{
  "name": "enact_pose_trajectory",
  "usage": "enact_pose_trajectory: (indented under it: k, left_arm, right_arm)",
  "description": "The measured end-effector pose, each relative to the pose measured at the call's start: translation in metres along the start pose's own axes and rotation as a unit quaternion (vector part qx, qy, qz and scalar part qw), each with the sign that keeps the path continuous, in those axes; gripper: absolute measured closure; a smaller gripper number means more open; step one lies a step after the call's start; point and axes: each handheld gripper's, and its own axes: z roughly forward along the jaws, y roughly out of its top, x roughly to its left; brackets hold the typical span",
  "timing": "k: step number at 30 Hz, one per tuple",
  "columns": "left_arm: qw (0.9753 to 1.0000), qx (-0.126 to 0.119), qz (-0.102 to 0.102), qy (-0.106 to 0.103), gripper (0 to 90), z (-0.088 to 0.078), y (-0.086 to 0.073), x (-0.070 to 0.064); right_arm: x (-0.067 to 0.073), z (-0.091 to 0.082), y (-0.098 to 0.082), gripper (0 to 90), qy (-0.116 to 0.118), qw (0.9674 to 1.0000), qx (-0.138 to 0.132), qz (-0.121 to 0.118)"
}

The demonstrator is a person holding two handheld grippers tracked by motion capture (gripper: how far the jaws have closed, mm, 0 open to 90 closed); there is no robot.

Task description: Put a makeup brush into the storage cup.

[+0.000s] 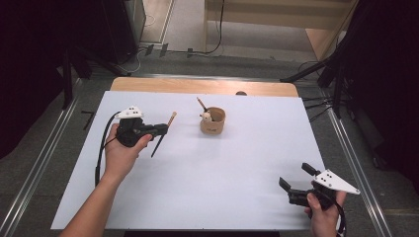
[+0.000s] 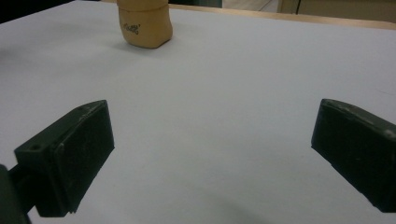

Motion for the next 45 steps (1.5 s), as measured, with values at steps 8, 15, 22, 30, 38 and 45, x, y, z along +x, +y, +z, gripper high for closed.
enact_pose_trajectory:
  k: [8,15,22,30,38,45]
  left_arm:
    - [0.9998,-0.016,0.002,-0.009,85.1,0.009,0.005,-0.005]
    - [0.9988,-0.046,0.008,-0.011,85.0,0.017,0.009,-0.011]
    - [0.9970,-0.077,0.001,-0.007,85.0,0.021,0.013,-0.013]
    - [0.9945,-0.104,-0.008,-0.015,85.0,0.028,0.016,-0.014]
    - [0.9928,-0.117,-0.002,-0.023,85.0,0.038,0.025,-0.020]
    - [0.9900,-0.138,0.006,-0.025,85.0,0.047,0.032,-0.028]
  right_arm:
    - [0.000,0.000,0.000,0.0,0.000,1.0000,0.000,-0.001]
    - [0.000,0.000,0.000,0.0,0.001,1.0000,-0.001,-0.002]
    - [0.000,0.001,-0.001,0.0,0.002,1.0000,0.000,-0.002]
    - [-0.001,0.001,-0.001,0.0,0.002,1.0000,-0.003,0.000]
    - [-0.005,0.001,-0.004,0.0,-0.005,1.0000,-0.001,-0.006]
    - [-0.005,0.002,-0.003,0.0,-0.002,1.0000,-0.001,-0.008]
